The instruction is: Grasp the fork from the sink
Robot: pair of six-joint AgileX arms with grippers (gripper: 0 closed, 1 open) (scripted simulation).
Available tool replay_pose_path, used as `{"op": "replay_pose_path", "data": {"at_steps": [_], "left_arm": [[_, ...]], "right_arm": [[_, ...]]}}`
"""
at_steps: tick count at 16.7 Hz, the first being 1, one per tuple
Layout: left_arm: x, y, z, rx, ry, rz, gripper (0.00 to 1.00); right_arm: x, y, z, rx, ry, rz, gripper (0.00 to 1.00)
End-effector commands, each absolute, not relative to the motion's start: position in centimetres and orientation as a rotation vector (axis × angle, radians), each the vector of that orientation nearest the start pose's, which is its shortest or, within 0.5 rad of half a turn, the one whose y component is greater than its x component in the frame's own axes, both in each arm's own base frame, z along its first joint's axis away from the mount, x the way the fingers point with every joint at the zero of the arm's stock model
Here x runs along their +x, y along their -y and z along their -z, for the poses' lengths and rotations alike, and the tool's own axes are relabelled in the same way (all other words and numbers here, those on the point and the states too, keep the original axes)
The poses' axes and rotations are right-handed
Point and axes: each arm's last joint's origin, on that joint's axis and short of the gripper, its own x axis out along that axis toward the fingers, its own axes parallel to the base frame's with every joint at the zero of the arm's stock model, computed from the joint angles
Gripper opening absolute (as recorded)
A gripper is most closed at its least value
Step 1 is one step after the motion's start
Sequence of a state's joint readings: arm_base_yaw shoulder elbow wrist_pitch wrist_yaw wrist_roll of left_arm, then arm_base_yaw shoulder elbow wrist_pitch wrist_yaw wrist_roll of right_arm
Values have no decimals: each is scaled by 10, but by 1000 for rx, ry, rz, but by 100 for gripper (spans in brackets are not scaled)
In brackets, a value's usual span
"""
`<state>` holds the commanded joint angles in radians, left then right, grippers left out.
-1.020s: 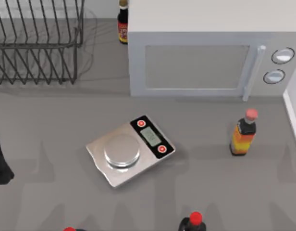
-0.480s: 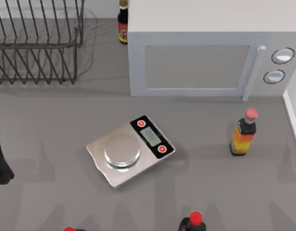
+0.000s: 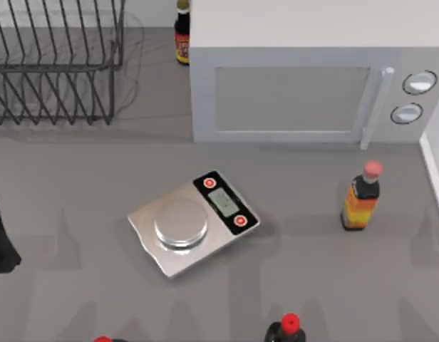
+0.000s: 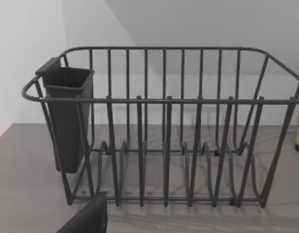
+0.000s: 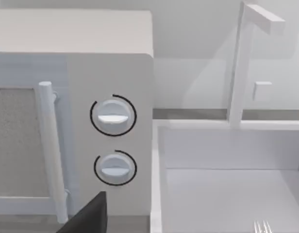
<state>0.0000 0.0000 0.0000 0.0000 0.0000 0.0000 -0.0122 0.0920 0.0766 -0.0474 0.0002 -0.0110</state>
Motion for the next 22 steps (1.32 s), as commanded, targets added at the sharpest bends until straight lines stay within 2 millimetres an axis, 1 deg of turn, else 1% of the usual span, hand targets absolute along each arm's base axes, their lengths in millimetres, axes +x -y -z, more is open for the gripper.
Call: {"op": "replay_pose_path", "data": {"at_steps": [2,4,7,10,13,15,17,20,22], "left_arm": [[106,1,-160,0,0,0,100],[106,1,-160,0,0,0,100],[106,1,-160,0,0,0,100],[106,1,-160,0,0,0,100],[106,1,-160,0,0,0,100],[106,1,-160,0,0,0,100],[106,1,-160,0,0,0,100],[106,1,-160,0,0,0,100],[106,1,-160,0,0,0,100]], "right_arm": [[111,4,-190,-22,-131,24,100],[120,6,-209,-35,-220,39,100],[143,11,-240,-55,-382,61,100],[181,20,-268,-71,-571,79,100],[233,34,-283,-78,-775,88,100],[271,46,-283,-76,-912,88,100],[309,60,-274,-70,-1046,83,100],[360,82,-249,-53,-1231,67,100],[387,96,-226,-38,-1339,52,100]]}}
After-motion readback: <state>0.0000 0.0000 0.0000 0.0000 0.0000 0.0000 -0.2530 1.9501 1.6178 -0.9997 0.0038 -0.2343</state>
